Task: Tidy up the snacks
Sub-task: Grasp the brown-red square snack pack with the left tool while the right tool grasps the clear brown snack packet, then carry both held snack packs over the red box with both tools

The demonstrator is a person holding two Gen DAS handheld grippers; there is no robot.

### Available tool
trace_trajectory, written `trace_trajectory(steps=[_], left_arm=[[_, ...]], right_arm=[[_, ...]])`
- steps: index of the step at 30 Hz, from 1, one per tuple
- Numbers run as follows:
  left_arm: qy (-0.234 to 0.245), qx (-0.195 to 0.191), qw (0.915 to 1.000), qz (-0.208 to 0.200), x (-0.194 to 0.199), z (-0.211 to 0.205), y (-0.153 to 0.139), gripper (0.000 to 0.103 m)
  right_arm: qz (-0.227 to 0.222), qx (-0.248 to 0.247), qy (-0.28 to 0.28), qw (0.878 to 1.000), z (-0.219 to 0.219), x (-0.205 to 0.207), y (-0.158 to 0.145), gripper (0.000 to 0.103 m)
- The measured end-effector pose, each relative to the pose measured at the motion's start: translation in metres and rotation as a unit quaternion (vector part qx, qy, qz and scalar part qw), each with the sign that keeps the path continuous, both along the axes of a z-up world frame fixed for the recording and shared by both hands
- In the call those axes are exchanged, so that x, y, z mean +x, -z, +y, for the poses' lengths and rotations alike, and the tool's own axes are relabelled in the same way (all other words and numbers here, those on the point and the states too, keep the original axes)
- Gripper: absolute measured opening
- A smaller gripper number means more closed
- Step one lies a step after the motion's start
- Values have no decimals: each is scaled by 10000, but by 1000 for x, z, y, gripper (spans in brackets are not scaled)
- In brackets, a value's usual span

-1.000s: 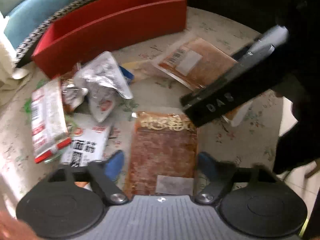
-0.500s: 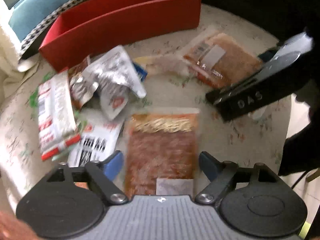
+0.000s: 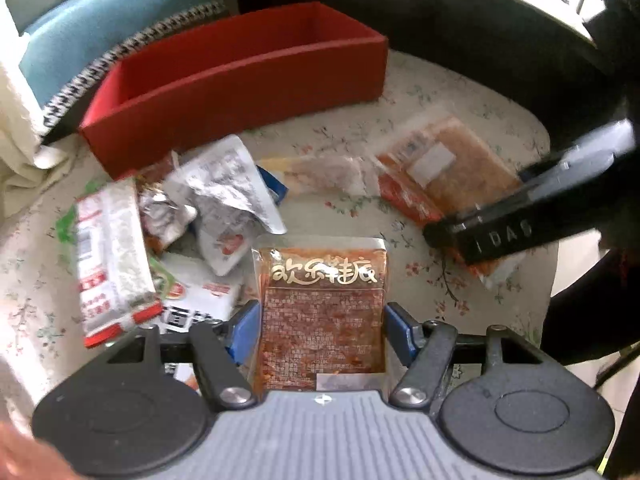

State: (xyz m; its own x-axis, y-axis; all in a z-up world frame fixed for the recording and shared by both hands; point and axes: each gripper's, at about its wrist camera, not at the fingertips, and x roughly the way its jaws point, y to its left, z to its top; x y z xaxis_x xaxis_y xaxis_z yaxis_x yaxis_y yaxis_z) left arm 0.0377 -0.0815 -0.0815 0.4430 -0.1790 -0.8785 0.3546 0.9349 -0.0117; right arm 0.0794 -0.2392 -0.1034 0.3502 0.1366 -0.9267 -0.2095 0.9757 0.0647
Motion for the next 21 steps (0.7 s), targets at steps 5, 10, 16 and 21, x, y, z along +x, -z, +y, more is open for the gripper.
trace_trajectory(steps=[5, 10, 16, 21], left_arm=[[-360, 201, 9990, -179, -8, 11, -15, 59], [-369, 186, 9988, -250, -9, 8, -26, 59], [-308, -76, 9995, -61, 12, 12, -19, 59], [-469, -190, 9986, -147, 29, 27, -28, 59]], right_arm=[[-106, 203, -98, 9997, 7, -5, -13, 69], [-252, 438, 34, 9987, -1, -15, -27, 63], [-278, 412, 17, 9988, 2, -6, -29, 60], [-273, 591, 98, 9978, 2, 2, -29, 60]])
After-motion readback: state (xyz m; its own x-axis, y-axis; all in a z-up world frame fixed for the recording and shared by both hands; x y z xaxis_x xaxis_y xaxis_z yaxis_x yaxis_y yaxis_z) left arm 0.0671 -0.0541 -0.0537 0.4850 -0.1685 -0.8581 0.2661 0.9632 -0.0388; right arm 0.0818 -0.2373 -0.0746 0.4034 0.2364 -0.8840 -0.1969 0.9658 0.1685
